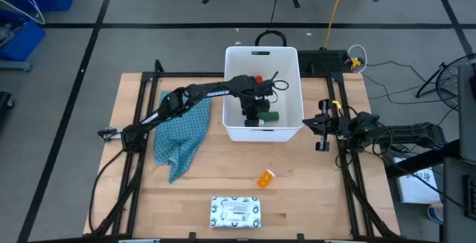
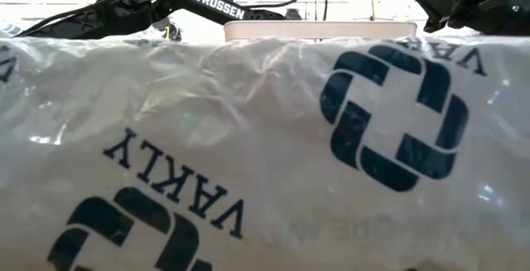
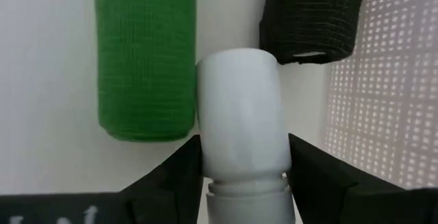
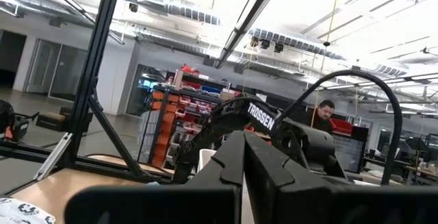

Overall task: Pick & place medical supplies in basket/bin
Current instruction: Put the white pill bottle into the white bin, then put the orange pill bottle into the white bin

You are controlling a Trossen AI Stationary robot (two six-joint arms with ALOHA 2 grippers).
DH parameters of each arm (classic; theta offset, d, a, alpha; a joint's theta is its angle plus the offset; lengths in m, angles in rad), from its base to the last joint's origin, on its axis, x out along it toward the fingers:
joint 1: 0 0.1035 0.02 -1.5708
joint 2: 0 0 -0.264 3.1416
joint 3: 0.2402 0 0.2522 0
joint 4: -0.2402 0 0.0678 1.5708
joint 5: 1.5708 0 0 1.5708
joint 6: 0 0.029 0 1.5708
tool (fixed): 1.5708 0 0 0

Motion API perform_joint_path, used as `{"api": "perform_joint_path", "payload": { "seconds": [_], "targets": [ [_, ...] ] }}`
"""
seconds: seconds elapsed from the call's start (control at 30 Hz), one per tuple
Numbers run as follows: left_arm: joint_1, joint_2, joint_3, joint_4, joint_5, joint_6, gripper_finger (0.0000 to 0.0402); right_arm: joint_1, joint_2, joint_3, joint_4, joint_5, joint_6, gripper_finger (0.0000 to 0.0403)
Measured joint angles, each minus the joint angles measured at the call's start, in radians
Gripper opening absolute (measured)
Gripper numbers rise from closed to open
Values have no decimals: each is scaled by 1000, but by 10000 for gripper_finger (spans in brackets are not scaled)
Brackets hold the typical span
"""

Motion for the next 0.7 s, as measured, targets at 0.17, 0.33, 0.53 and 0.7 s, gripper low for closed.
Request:
{"api": "perform_joint_path", "payload": {
  "seconds": [0.17,0.33,0.53,0.7],
  "targets": [
    [-3,9,0,9,-28,5,230,0,0,0,0,-22,4,0],
    [-5,9,-2,15,-50,7,302,0,0,0,0,-25,4,0],
    [-5,-46,14,-11,-152,50,349,0,0,0,0,-25,8,0],
    [-5,-242,38,-44,-159,114,350,0,0,0,-2,-25,10,0]
  ]
}}
